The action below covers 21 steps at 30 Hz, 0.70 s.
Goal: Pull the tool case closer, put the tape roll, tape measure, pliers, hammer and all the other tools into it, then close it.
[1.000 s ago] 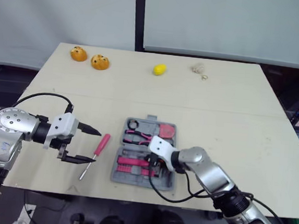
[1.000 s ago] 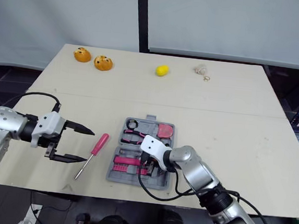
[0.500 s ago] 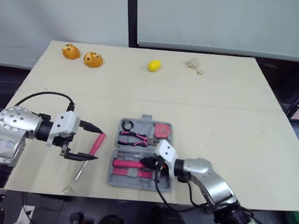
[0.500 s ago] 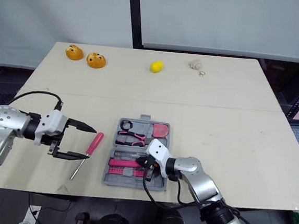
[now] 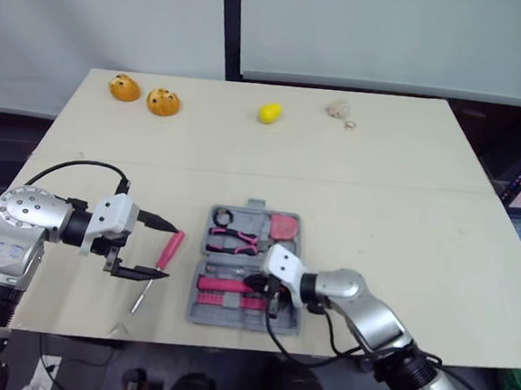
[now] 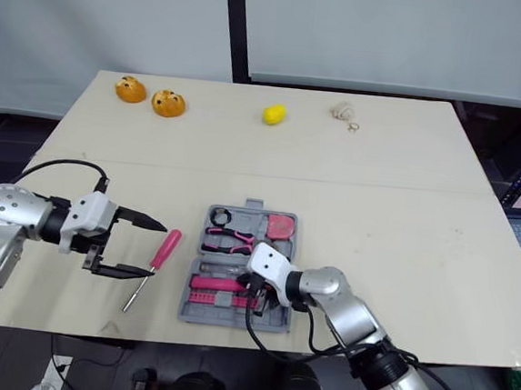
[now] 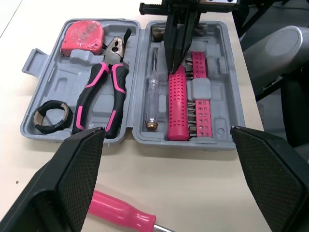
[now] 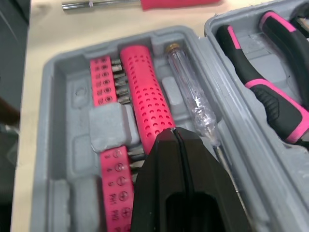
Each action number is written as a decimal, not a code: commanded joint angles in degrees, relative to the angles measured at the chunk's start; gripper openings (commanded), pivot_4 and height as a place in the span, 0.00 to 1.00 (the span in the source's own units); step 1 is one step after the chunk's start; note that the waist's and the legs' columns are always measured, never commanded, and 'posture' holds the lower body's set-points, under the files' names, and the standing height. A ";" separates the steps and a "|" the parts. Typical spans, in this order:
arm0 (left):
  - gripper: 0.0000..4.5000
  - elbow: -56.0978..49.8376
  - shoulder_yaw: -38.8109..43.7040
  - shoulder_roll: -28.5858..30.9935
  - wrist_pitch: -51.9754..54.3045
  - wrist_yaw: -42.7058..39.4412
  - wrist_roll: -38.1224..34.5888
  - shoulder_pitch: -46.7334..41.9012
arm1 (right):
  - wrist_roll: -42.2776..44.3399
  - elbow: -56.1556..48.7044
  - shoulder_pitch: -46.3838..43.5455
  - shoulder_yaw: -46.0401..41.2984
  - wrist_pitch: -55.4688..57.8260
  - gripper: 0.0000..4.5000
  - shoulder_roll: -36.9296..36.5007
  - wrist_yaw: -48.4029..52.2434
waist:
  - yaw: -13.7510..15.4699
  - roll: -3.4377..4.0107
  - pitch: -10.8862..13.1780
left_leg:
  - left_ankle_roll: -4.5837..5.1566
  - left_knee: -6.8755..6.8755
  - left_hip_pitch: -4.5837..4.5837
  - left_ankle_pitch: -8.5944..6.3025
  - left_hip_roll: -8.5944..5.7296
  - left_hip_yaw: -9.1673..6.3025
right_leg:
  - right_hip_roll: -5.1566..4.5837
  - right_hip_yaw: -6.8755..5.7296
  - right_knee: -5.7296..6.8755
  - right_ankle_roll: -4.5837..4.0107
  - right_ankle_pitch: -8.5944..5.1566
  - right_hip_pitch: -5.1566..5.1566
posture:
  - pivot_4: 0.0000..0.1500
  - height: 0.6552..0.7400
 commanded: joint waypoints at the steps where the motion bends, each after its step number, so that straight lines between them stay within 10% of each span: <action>1: 1.00 -0.06 0.33 0.27 -0.66 -0.35 -0.15 -1.19 | -7.28 7.33 4.25 7.15 8.88 0.01 -4.63 -0.18 | 0.06 -0.03 -0.12 | 0.02 0.00 0.15 -0.01 0.00 0.00 | -0.01 0.01 -0.04 0.00 0.00 0.15 | 1.00 0.87; 16: 1.00 -0.40 1.33 -0.32 0.05 1.02 -0.77 0.13 | 5.69 -5.73 6.95 -9.15 -2.56 0.01 -1.51 -0.50 | 0.34 0.32 -0.17 | 0.45 -0.07 0.58 -0.46 0.01 -0.12 | -0.08 0.00 -0.37 -0.03 -0.03 0.73 | 1.00 0.87; 21: 1.00 -7.33 9.52 -3.46 5.18 11.80 -4.11 11.82 | 18.12 -20.77 11.91 -26.22 6.77 0.01 -14.01 4.22 | 0.06 0.76 0.64 | 0.38 -0.02 0.29 -0.39 -0.04 -0.04 | -0.15 0.05 -0.37 0.11 0.05 0.49 | 1.00 0.87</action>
